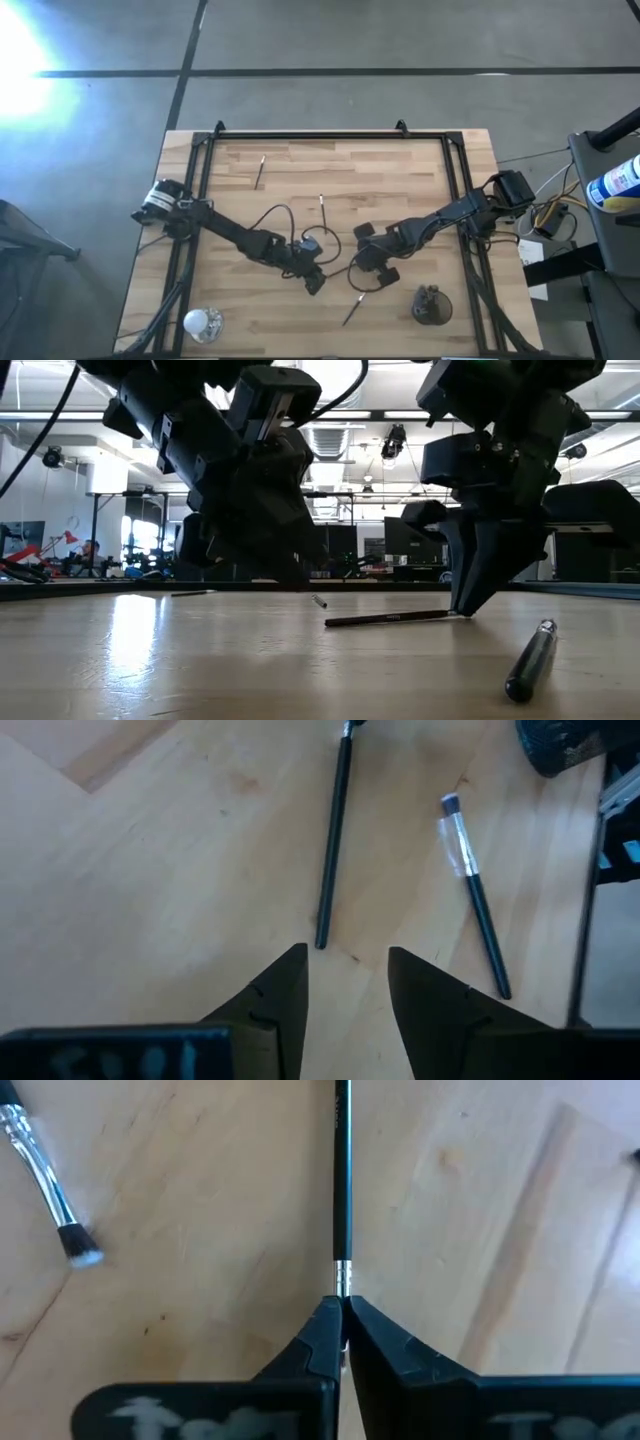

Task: Sort items
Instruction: Put the liner brush into the wire basket

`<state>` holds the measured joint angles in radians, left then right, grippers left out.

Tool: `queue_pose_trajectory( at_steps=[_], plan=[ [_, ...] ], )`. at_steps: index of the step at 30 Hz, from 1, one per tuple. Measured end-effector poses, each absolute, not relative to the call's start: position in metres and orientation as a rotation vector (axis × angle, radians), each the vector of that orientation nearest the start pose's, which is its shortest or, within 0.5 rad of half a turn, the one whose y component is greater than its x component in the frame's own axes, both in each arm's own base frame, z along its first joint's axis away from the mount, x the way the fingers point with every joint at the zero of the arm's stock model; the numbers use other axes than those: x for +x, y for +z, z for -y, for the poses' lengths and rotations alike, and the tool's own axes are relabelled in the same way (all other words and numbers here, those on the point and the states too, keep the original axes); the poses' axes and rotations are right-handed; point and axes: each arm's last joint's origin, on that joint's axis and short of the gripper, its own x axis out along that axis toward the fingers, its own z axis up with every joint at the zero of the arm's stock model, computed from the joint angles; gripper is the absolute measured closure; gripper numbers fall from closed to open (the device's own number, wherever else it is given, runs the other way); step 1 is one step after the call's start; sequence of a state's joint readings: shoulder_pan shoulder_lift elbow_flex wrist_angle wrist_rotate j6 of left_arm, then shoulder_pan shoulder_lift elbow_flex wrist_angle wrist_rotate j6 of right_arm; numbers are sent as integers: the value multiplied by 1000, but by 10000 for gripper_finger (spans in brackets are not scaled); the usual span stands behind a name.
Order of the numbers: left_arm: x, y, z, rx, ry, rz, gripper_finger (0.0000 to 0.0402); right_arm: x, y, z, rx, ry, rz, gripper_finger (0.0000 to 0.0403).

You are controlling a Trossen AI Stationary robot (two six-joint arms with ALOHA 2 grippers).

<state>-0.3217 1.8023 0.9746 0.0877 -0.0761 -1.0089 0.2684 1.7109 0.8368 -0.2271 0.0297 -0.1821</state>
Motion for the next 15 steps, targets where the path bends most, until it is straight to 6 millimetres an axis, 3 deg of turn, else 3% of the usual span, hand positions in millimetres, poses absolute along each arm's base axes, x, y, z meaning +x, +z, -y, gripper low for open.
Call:
queue_pose_trajectory(
  at_steps=[15],
  plan=[
    [347,157,106,-804,83,-811,268,304,161,-87,-377,339,-948,394]
  ],
)
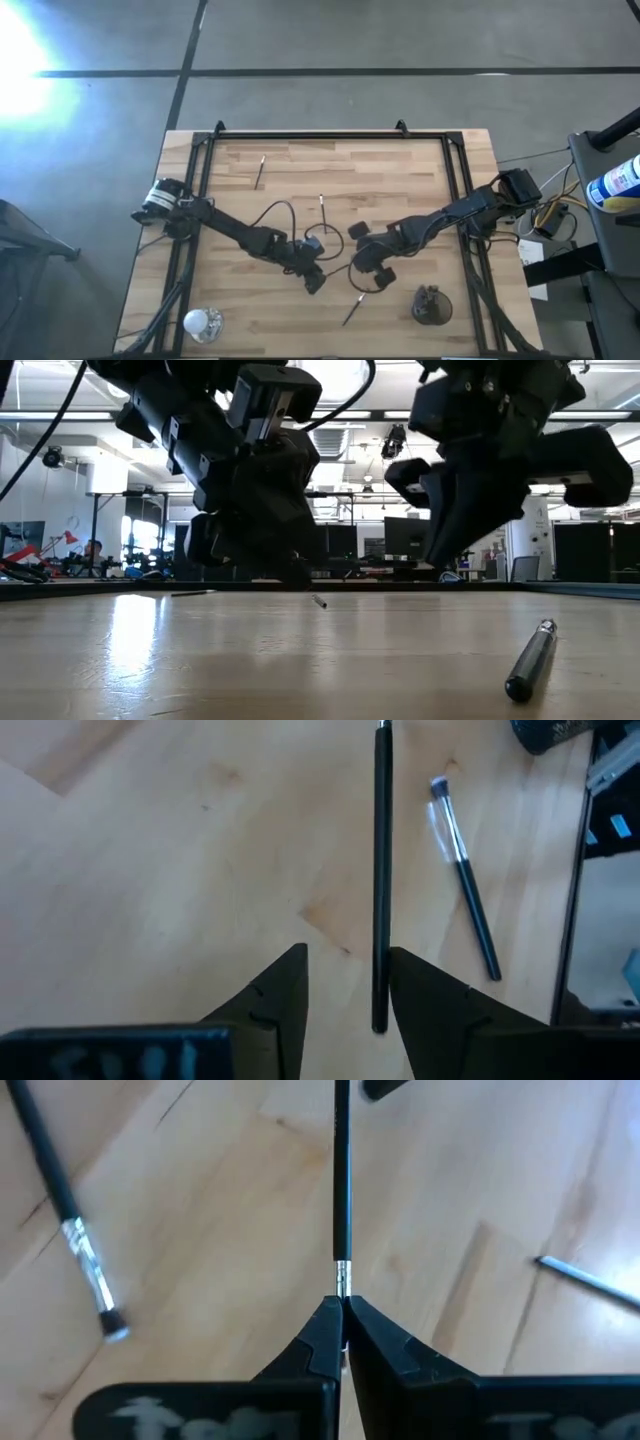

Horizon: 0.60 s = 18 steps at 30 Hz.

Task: Sort items
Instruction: Put the liner brush into the wire basket

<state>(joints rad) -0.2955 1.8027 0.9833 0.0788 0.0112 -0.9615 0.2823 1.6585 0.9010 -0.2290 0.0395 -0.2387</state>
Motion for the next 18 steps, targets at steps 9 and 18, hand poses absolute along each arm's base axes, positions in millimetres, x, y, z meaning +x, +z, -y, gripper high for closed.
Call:
queue_pose_trajectory(
  at_steps=[9,18],
  plan=[
    [347,157,108,-802,28,-836,366,309,169,-89,-405,340,-919,395],
    [346,155,108,-730,39,-738,394,306,190,-93,-330,289,-927,365]
  ],
)
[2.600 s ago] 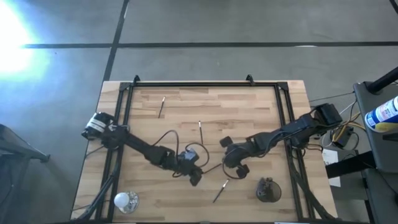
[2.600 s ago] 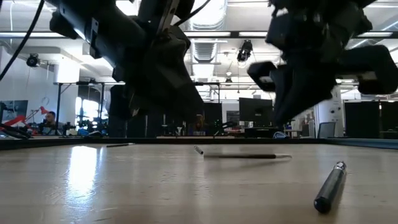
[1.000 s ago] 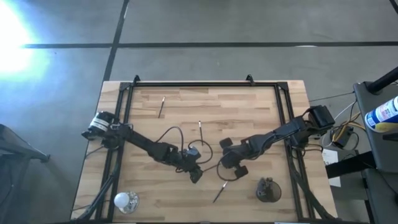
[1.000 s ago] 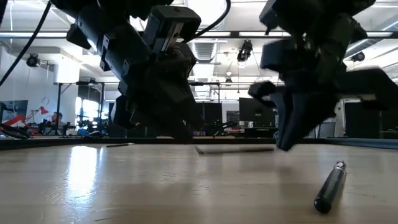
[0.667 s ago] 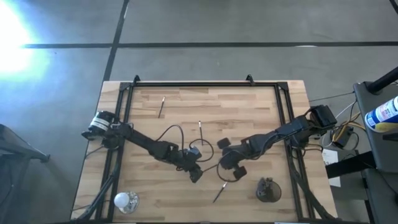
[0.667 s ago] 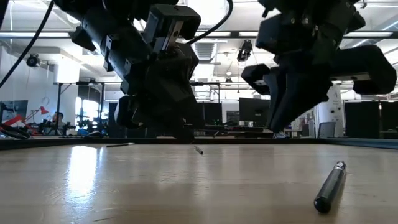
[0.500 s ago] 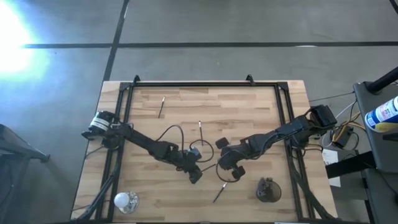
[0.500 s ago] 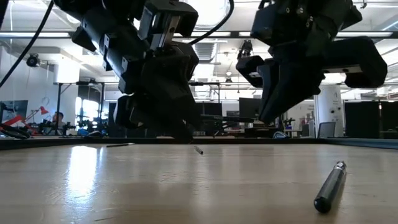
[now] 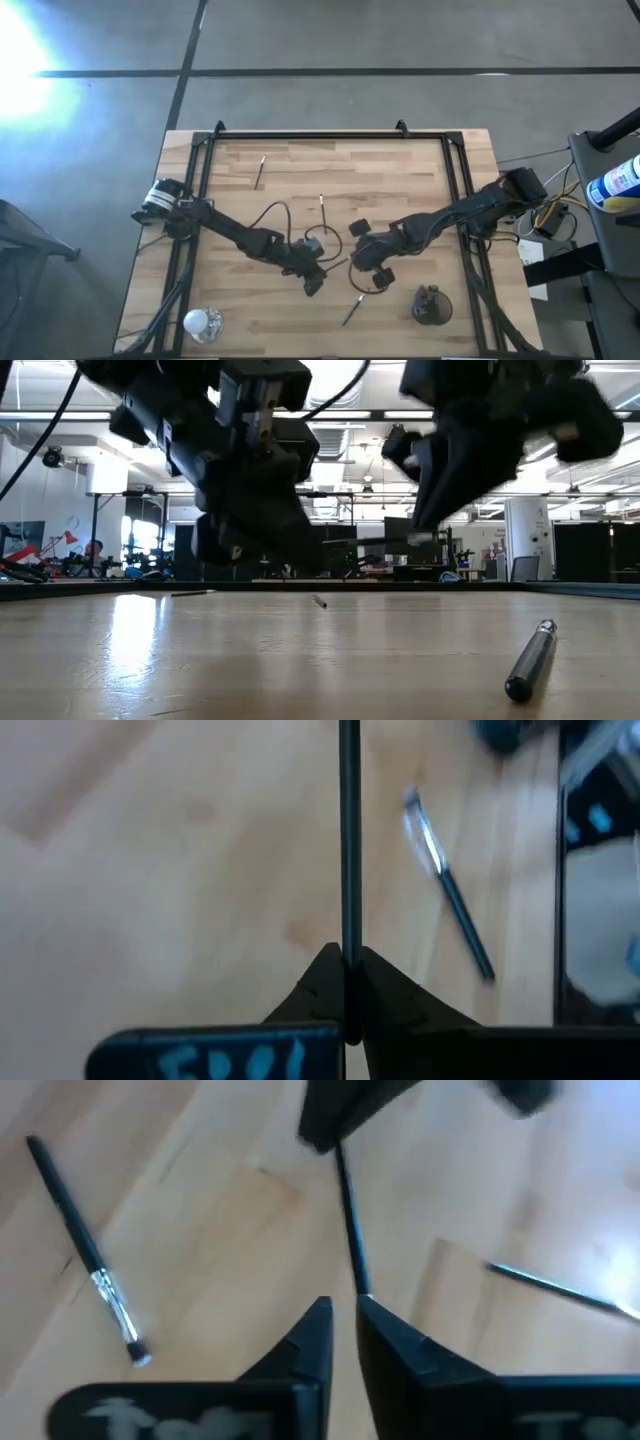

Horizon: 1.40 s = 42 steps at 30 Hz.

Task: Sort items
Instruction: Put the liner brush into the wire basket

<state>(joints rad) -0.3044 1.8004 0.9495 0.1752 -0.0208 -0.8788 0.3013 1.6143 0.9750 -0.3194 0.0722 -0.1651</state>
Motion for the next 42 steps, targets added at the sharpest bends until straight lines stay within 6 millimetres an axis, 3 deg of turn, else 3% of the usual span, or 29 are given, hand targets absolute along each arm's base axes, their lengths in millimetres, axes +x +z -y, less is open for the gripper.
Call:
queue_pose_trajectory(
  at_steps=[5,10,14,19,24,35,39,42],
  plan=[
    [340,150,109,-702,11,-568,394,279,217,-82,-261,128,-909,312],
    [330,146,102,-648,13,-362,394,238,227,-70,-88,-51,-741,268],
    [324,151,94,-568,23,-186,394,216,225,-63,134,-89,-465,244],
    [331,164,80,-444,44,-55,394,204,226,-57,326,-54,-46,226],
    [345,181,70,-334,62,12,394,204,233,-51,384,-76,145,223],
    [362,206,61,-227,53,98,394,227,257,-54,303,-95,181,227],
    [364,210,62,-214,50,111,394,236,263,-57,281,-94,189,257],
    [363,210,61,-213,51,109,394,238,267,-58,265,-98,196,311]
  ],
)
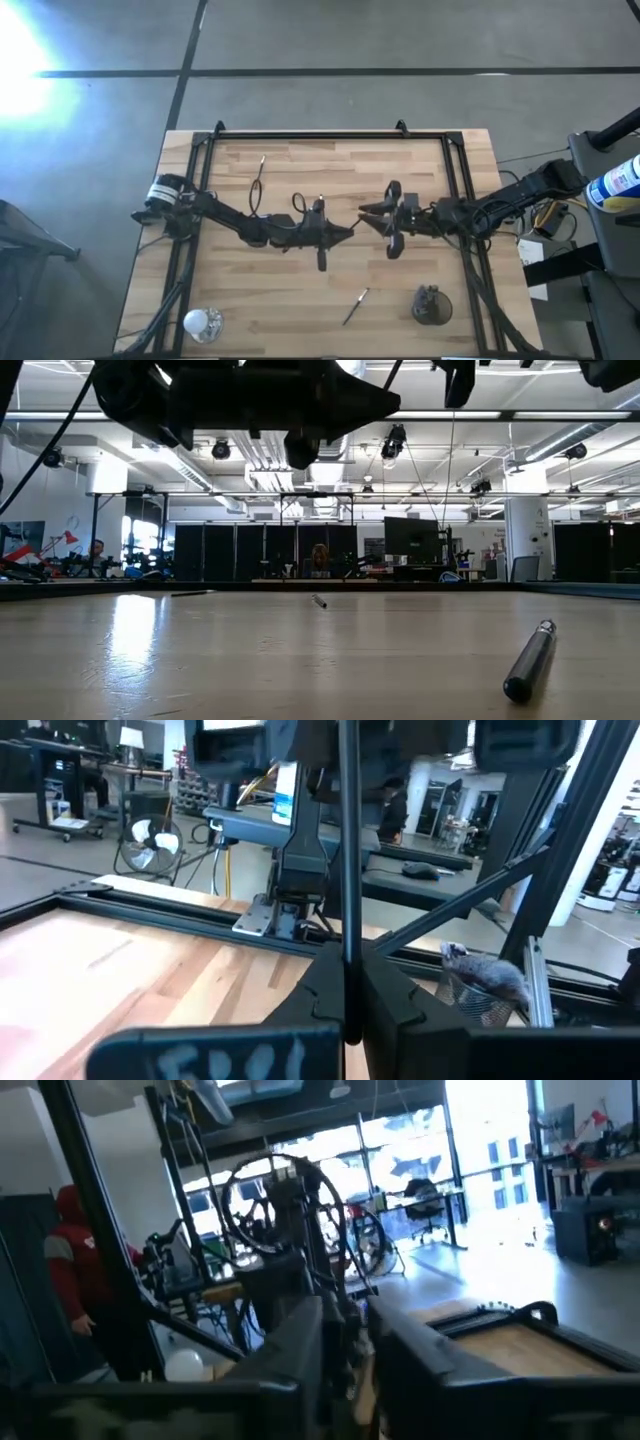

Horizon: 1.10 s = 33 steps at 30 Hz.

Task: Sort items
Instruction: Put the liner brush into the wire basket

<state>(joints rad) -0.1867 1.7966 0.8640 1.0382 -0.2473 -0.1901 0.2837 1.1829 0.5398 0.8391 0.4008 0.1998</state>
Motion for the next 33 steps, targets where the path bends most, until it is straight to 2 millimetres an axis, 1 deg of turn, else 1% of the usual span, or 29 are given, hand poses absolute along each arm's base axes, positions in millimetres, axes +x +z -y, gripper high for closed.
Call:
queue_pose_trajectory(
  at_steps=[3,6,8,11,14,17,19,22,24,29,33],
  plan=[
    [363,210,62,-209,48,105,394,238,272,-59,238,-99,207,376],
    [363,210,62,-233,44,104,391,237,275,-60,231,-111,181,390],
    [363,211,61,-259,51,104,372,235,278,-61,230,-116,144,393],
    [362,213,60,-284,57,90,334,231,287,-64,210,-120,61,393],
    [360,215,60,-279,62,55,302,221,306,-70,213,-134,-35,394],
    [359,216,60,-275,62,47,283,209,322,-78,214,-165,-154,394],
    [359,216,60,-272,62,47,276,199,330,-84,220,-178,-232,394],
    [359,215,60,-270,64,39,273,185,345,-95,262,-193,-301,394],
    [359,214,60,-267,66,26,272,176,350,-103,293,-199,-359,394],
    [359,212,60,-263,68,8,271,154,355,-126,375,-200,-521,394],
    [359,211,60,-263,69,3,271,138,350,-149,436,-194,-632,394]
  ],
)
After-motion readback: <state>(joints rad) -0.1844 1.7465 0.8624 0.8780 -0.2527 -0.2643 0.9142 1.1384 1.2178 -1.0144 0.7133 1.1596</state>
